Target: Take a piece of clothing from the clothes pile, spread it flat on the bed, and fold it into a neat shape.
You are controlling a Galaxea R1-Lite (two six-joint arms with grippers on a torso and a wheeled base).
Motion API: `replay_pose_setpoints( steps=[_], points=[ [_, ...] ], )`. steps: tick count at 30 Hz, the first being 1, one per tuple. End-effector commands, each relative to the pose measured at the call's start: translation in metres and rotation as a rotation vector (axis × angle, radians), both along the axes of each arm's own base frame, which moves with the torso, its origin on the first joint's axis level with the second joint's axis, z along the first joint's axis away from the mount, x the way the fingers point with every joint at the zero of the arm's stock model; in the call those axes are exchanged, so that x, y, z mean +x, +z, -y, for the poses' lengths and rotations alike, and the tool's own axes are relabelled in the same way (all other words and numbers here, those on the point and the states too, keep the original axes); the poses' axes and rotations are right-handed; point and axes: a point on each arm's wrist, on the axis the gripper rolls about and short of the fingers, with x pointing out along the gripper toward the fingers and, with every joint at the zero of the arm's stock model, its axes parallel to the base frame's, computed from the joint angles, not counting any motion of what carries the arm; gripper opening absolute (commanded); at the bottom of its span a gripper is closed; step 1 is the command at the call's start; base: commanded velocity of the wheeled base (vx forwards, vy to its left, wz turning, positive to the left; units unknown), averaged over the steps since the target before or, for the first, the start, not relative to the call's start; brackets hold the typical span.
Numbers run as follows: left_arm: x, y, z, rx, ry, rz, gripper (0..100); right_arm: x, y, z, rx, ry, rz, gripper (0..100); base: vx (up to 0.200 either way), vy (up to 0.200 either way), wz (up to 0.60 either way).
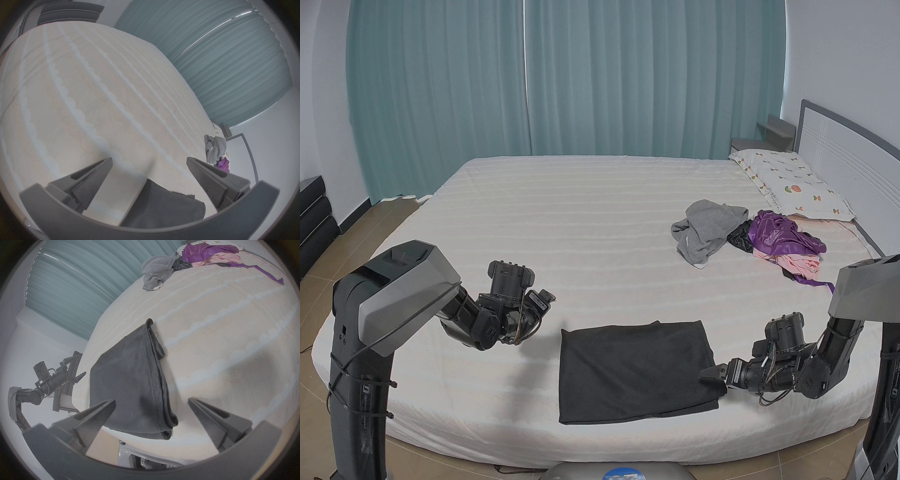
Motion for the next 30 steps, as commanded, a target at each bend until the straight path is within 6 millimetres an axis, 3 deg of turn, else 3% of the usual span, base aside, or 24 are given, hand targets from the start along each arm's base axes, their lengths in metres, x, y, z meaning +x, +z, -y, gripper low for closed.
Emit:
replay_pose_setpoints(
  steps=[1,6,26,27,30],
  points=[
    [0.001,0.002,-0.001,-0.003,0.002,0.006,100,-0.001,-0.005,0.000,-0.006,0.000,-0.014,0,0.000,0.000,0.00],
    [0.001,0.001,-0.001,-0.002,0.004,0.005,100,-0.015,-0.001,0.003,-0.016,0.001,-0.043,0,0.000,0.000,0.00],
    [0.001,0.001,-0.001,-0.002,0.002,0.003,100,-0.026,0.003,0.009,-0.050,0.008,-0.045,0,0.000,0.000,0.00],
    [0.001,0.001,-0.001,-0.001,0.004,0.002,100,-0.026,0.002,0.010,-0.058,0.016,-0.042,100,0.000,0.000,0.00],
    [0.001,0.001,-0.001,-0.001,0.004,0.002,100,-0.020,0.003,0.012,-0.055,0.009,-0.021,100,0.000,0.000,0.00]
  ],
)
